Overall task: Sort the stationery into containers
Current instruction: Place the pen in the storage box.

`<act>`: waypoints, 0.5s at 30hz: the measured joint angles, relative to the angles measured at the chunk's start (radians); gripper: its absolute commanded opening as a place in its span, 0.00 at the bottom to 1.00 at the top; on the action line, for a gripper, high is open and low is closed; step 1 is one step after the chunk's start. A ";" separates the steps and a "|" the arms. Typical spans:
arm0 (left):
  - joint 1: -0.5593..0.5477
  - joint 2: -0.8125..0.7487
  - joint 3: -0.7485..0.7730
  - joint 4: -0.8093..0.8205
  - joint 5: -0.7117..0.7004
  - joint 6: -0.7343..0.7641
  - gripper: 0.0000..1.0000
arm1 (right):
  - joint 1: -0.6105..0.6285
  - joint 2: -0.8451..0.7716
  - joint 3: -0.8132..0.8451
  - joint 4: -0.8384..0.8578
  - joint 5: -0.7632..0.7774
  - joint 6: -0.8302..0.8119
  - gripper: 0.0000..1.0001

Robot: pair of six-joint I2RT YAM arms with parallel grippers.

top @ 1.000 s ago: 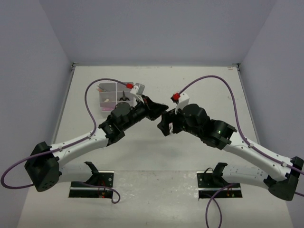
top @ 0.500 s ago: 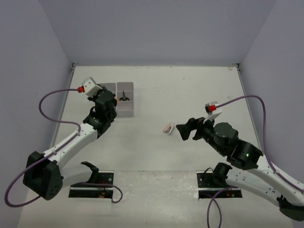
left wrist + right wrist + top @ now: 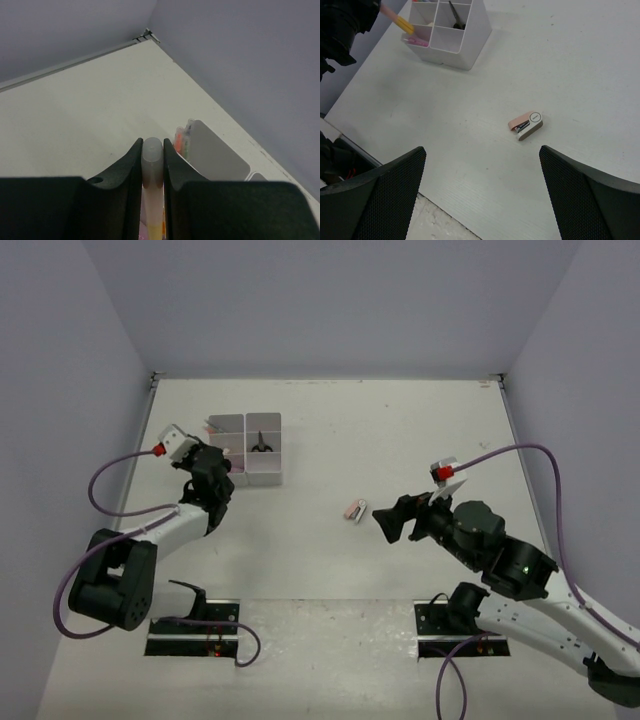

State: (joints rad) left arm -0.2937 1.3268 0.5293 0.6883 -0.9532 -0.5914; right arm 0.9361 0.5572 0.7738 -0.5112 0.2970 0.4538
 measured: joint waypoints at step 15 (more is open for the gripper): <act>0.001 0.067 -0.086 0.073 0.119 -0.177 0.83 | 0.000 0.050 0.003 -0.004 -0.004 -0.020 0.99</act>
State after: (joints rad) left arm -0.2926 1.3939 0.4429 0.7614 -0.8347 -0.7688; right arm 0.9360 0.6073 0.7769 -0.5151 0.2929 0.4339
